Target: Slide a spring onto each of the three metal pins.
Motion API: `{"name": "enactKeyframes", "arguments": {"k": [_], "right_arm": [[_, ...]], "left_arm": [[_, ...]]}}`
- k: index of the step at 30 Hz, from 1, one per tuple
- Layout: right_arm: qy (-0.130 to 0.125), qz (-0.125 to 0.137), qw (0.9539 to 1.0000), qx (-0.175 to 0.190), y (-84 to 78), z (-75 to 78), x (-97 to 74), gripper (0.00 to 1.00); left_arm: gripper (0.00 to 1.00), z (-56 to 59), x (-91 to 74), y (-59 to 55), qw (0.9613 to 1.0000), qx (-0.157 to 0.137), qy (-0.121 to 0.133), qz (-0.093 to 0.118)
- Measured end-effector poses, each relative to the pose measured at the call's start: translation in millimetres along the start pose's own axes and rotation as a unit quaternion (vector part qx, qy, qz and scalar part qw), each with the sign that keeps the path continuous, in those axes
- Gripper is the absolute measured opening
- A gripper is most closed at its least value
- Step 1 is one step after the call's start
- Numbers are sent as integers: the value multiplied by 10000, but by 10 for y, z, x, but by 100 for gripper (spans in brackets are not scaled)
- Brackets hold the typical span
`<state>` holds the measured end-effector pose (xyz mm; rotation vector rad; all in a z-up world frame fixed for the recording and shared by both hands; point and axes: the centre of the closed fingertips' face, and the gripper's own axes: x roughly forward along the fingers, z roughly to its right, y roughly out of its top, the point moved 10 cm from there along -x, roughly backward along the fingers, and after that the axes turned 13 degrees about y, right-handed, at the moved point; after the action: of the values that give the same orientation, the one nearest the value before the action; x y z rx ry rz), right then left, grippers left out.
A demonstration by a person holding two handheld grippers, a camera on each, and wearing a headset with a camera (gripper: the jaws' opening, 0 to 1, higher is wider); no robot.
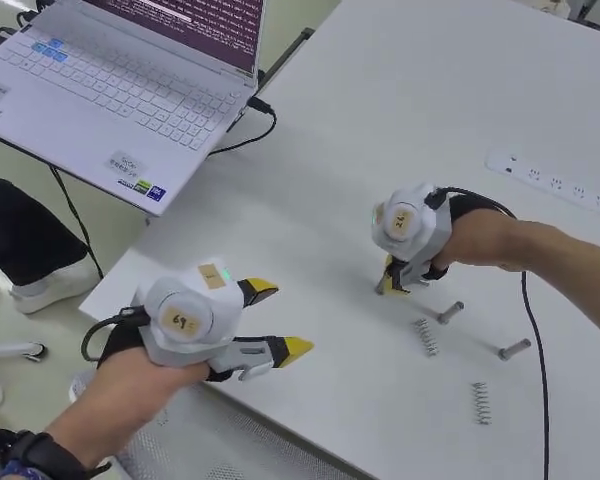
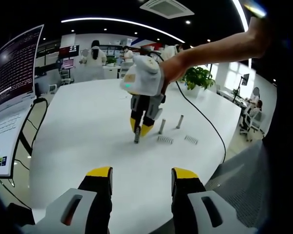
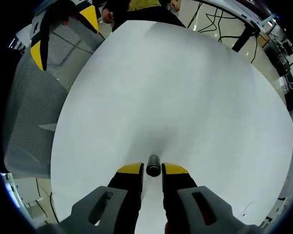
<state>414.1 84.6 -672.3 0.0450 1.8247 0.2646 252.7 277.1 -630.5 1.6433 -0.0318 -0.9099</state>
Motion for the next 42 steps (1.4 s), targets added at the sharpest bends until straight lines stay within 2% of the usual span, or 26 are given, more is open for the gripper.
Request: {"name": "enactKeyframes", "arguments": {"k": [6, 11, 21, 30, 38, 42], "right_arm": [[-36, 21, 10000, 15, -45, -64, -77, 18], [-223, 37, 9997, 40, -89, -77, -125, 23], [-626, 269, 9975, 199, -155, -166, -295, 28], [-804, 473, 9949, 383, -213, -305, -309, 32], [-981, 819, 9894, 689, -274, -456, -326, 34], [-1133, 947, 9850, 899, -334, -523, -304, 34]], "left_arm": [[43, 30, 15, 25, 10000, 48, -49, 11], [44, 60, 19, 35, 9999, 74, -94, 8], [48, 100, 6, 53, 9999, 109, -115, 0], [52, 115, -11, 54, 9999, 100, -130, 10], [54, 110, -22, 47, 9999, 51, -101, -2], [54, 112, -13, 59, 10000, 54, -76, 13]]}}
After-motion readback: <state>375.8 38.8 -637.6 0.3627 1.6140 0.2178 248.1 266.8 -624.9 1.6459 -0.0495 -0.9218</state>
